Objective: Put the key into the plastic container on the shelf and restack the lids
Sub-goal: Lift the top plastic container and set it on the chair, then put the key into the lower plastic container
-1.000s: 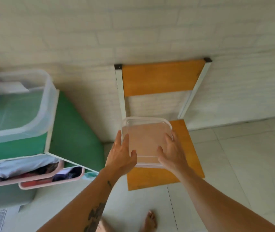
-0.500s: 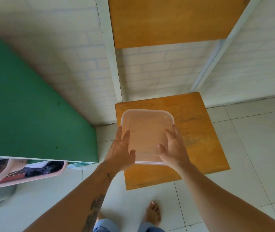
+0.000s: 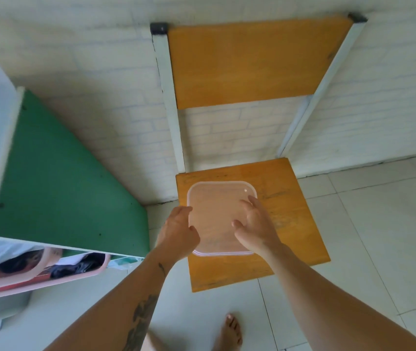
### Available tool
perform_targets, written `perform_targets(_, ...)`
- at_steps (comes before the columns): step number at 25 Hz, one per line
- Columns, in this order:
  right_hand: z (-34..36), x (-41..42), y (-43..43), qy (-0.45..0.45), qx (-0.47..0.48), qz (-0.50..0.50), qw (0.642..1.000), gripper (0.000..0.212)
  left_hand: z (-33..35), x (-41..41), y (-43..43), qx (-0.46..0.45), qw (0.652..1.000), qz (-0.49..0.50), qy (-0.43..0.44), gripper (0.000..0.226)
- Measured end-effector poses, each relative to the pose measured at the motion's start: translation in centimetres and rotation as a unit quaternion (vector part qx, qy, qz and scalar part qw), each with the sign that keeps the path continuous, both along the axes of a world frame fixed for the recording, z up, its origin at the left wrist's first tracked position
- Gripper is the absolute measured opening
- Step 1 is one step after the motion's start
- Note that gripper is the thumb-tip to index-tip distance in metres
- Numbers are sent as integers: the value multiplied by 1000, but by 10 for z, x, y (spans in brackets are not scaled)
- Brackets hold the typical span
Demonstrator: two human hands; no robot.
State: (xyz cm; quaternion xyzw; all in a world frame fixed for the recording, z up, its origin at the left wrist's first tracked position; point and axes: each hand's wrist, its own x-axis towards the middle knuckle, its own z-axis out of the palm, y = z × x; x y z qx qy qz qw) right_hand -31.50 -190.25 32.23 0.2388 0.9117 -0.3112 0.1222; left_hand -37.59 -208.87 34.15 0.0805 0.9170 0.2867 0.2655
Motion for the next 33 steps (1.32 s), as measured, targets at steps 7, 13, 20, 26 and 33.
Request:
perform_targets(7,150,-1,-44,62,-100,37,992,51,145,13,-36,104,986,122,34,39)
perform_targets(13,254,-12,-88,111,-116,104,981,57,250,25,-87,152,961,189,137,32)
perform_targets(20,309,-52,-176,164,-129,169,963,59,303,14,-185,184,928,242,217,33)
perform_targets(26,323,-87,-269,182,-92,154,967,59,304,-23,-298,206,915,250,240,37)
perform_targets(33,308,-117,-347,178,2,100,979,53,278,-77,-408,132,909,205,338,32)
